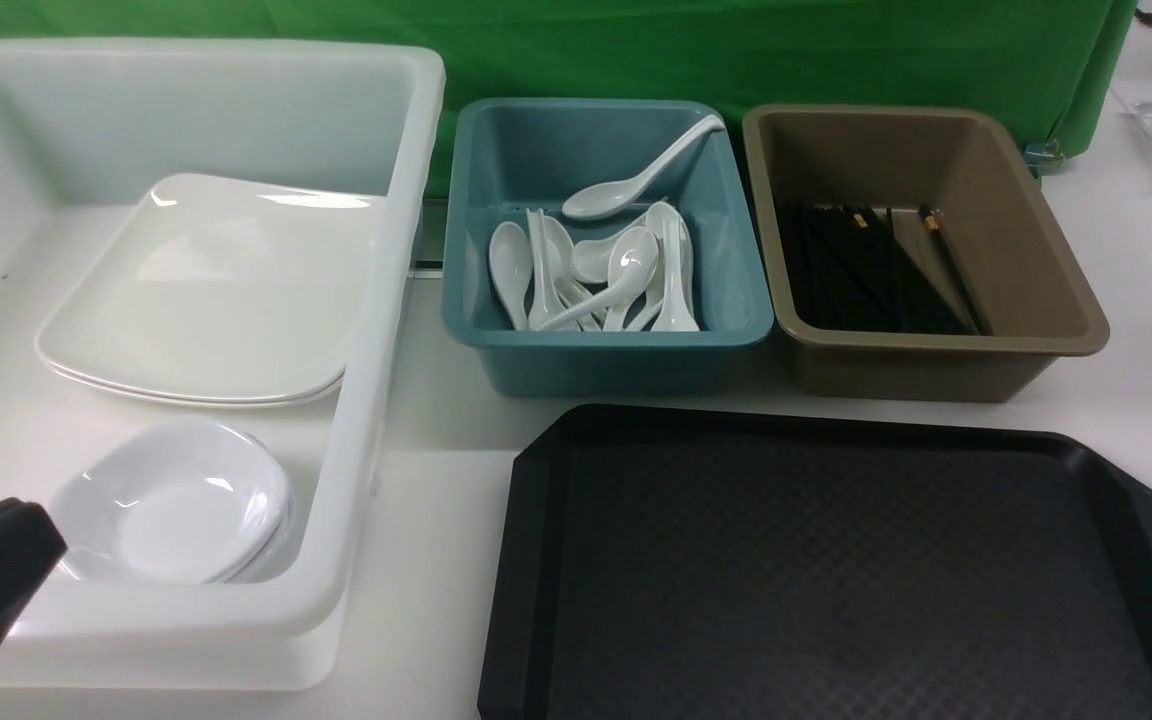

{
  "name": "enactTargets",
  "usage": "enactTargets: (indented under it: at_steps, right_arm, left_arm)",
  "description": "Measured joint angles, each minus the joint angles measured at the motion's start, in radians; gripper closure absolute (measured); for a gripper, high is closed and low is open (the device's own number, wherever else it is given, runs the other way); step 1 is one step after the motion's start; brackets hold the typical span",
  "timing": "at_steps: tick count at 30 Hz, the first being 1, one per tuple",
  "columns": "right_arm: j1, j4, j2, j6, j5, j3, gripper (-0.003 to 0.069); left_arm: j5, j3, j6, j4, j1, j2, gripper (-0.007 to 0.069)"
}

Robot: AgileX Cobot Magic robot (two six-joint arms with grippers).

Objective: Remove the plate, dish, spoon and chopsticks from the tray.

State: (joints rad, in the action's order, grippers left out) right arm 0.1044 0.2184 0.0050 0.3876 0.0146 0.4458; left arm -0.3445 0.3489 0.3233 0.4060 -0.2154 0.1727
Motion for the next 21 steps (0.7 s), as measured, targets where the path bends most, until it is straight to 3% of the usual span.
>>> enactTargets:
  at_steps: [6, 15, 21]
  right_arm:
    - [0.000, 0.000, 0.000, 0.000, 0.001, 0.000, 0.0575]
    - [0.000, 0.000, 0.000, 0.000, 0.001, 0.000, 0.0564]
    - [0.000, 0.000, 0.000, 0.000, 0.002, 0.000, 0.0546]
  left_arm:
    - [0.090, -0.090, -0.150, -0.224, 0.056, -0.054, 0.0613]
    - [0.149, -0.304, -0.201, -0.293, 0.241, -0.169, 0.0613]
    - [0.113, -0.356, -0.202, -0.357, 0.257, -0.171, 0.0613]
